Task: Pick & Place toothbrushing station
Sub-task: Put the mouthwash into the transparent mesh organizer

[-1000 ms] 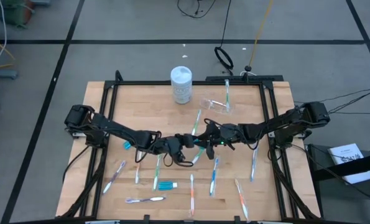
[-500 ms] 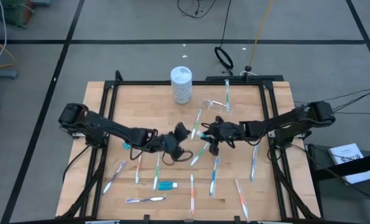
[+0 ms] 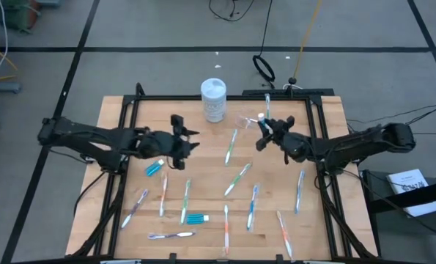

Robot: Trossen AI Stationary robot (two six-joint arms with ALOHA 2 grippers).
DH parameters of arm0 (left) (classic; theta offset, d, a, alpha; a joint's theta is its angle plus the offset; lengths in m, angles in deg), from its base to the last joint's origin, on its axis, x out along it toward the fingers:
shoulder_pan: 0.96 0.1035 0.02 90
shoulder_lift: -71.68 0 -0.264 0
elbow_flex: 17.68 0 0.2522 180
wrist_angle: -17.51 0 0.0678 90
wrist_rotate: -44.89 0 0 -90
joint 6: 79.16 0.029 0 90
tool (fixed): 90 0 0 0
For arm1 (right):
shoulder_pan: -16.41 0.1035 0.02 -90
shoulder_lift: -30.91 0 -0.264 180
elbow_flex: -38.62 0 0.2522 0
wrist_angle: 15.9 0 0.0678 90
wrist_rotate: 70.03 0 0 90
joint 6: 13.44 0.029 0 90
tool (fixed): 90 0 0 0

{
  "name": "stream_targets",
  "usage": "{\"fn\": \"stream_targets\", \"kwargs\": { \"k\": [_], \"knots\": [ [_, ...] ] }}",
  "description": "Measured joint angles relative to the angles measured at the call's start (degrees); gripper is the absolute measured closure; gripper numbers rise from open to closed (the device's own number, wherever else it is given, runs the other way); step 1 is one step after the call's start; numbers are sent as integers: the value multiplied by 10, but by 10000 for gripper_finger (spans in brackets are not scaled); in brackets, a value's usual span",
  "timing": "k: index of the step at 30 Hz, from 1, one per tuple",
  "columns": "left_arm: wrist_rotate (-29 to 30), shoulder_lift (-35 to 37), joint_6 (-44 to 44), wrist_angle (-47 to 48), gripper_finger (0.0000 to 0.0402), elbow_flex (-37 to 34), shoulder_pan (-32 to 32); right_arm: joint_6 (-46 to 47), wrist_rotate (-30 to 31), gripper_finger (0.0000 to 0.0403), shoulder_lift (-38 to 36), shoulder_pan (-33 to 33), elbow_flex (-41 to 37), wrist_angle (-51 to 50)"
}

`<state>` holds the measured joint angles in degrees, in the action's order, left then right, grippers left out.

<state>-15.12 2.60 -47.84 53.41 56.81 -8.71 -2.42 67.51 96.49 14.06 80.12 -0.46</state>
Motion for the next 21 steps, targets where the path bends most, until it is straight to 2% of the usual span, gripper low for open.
{"fn": "stream_targets", "kwargs": {
  "k": [2, 6, 11, 17, 21],
  "knots": [
    [2, 28, 0, 18, 215, -3, -1, -1, -33, 306, 25, -27, -24, 72],
    [6, 62, -6, 20, 215, -1, 0, 0, -53, 305, 76, -67, -50, 189],
    [20, 77, -6, 25, 215, -2, 2, -2, -112, 305, 153, -105, -40, 255],
    [25, 76, -51, 30, 215, -2, 7, -9, -69, 305, 218, -142, -27, 274],
    [19, 76, -55, 34, 215, -2, 10, -20, -71, 305, 234, -169, -22, 293]
  ]
}}
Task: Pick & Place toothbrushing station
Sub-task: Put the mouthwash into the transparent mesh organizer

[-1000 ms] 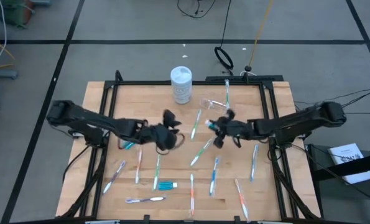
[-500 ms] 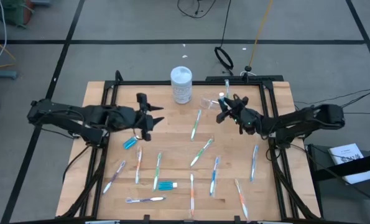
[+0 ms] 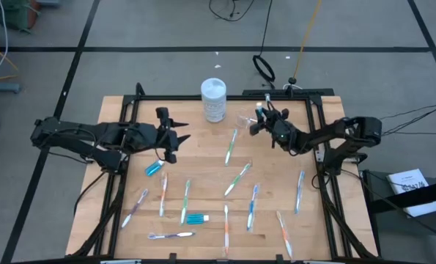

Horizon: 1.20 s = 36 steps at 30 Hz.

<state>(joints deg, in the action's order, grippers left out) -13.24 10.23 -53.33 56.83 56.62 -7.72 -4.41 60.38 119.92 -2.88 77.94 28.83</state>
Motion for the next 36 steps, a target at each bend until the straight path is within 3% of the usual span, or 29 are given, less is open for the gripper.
{"fn": "stream_targets", "kwargs": {
  "k": [6, 11, 19, 30, 36],
  "knots": [
    [-3, 0, -2, 12, 215, 0, 8, 3, -6, 305, 0, -26, 1, -10],
    [-3, 0, -1, 23, 215, 0, 13, 35, -62, 305, 0, -36, 1, -60],
    [-3, 0, -2, 21, 215, 0, 17, -6, -60, 302, 1, -41, 1, -85],
    [-4, 0, -6, 21, 215, 0, 17, -1, -62, 250, 1, -70, 1, -86],
    [-4, 0, -10, 25, 215, 0, 17, 9, -62, 242, 1, -74, 1, -86]
  ]
}}
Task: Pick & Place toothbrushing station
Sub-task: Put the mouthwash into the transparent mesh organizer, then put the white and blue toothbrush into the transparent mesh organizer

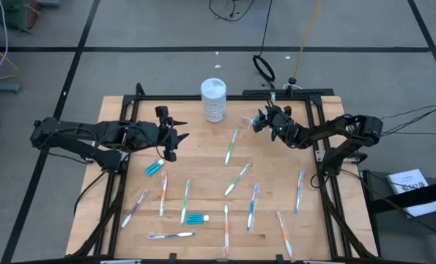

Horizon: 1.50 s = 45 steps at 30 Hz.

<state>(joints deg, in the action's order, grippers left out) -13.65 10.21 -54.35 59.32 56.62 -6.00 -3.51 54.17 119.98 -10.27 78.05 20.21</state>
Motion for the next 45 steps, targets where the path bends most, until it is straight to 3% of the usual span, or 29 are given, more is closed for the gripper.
{"fn": "stream_targets", "kwargs": {
  "k": [3, 8, 13, 25, 32, 36, 40, 45],
  "knots": [
    [-1, 0, -11, 3, 215, 0, 0, -3, -2, 243, 0, 0, 0, 1],
    [-1, 0, -30, 6, 215, 0, 0, -12, -56, 244, -2, 4, 0, 2],
    [-2, 0, -50, 25, 215, 0, 0, -32, -56, 245, -27, 5, 0, -26],
    [-5, 0, -105, 50, 215, 0, -1, -54, -60, 245, -194, 43, 0, -115],
    [-11, 0, -141, 81, 215, 0, -2, -86, -60, 245, -297, 105, 0, -237],
    [-44, 0, -197, 124, 215, 0, -2, -32, -65, 245, -338, 167, 0, -363],
    [-61, 0, -236, 153, 215, 0, -3, 76, -118, 245, -357, 229, 0, -479],
    [-65, 0, -265, 155, 215, 0, -3, 278, -286, 245, -358, 304, 0, -603]
  ]
}}
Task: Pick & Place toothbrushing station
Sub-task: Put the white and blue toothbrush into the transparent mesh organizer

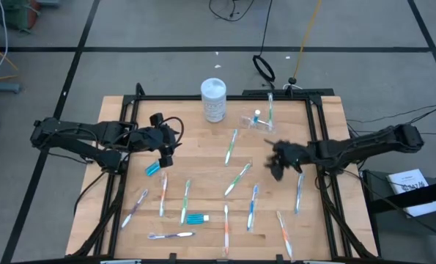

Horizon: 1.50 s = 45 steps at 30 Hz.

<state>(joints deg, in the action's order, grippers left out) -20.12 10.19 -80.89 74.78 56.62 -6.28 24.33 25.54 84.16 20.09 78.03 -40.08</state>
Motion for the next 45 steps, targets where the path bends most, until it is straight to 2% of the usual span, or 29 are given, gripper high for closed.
{"fn": "stream_targets", "kwargs": {
  "k": [3, 7, 10, 12, 17, 23, 29, 34, 38, 45],
  "knots": [
    [0, 0, -6, 0, 215, 0, 0, 120, -127, 245, 0, 40, 0, -62],
    [0, 0, -6, -3, 215, 0, 0, 332, -177, 245, 0, 91, 0, -117],
    [0, -8, -4, -5, 215, 0, 0, 432, -253, 245, 0, 119, 0, -134],
    [-1, -10, -3, -3, 215, 0, 0, 488, -280, 245, 0, 140, 0, -141],
    [-1, -19, 10, -5, 215, 1, 0, 562, -278, 245, 0, 176, 0, -214],
    [-6, -34, 61, -3, 215, 0, 0, 605, -202, 245, 0, 187, 0, -335],
    [-20, -51, 76, -12, 215, 0, 0, 608, -116, 245, 3, 181, 0, -342],
    [-27, -60, 76, -15, 215, -1, 0, 583, -98, 250, 14, 181, -14, -341],
    [-27, -67, 81, -14, 215, 0, 0, 558, -100, 285, 29, 182, -27, -331],
    [-25, -65, 106, -8, 215, 0, 0, 515, -101, 382, 28, 182, -28, -322]
  ]
}}
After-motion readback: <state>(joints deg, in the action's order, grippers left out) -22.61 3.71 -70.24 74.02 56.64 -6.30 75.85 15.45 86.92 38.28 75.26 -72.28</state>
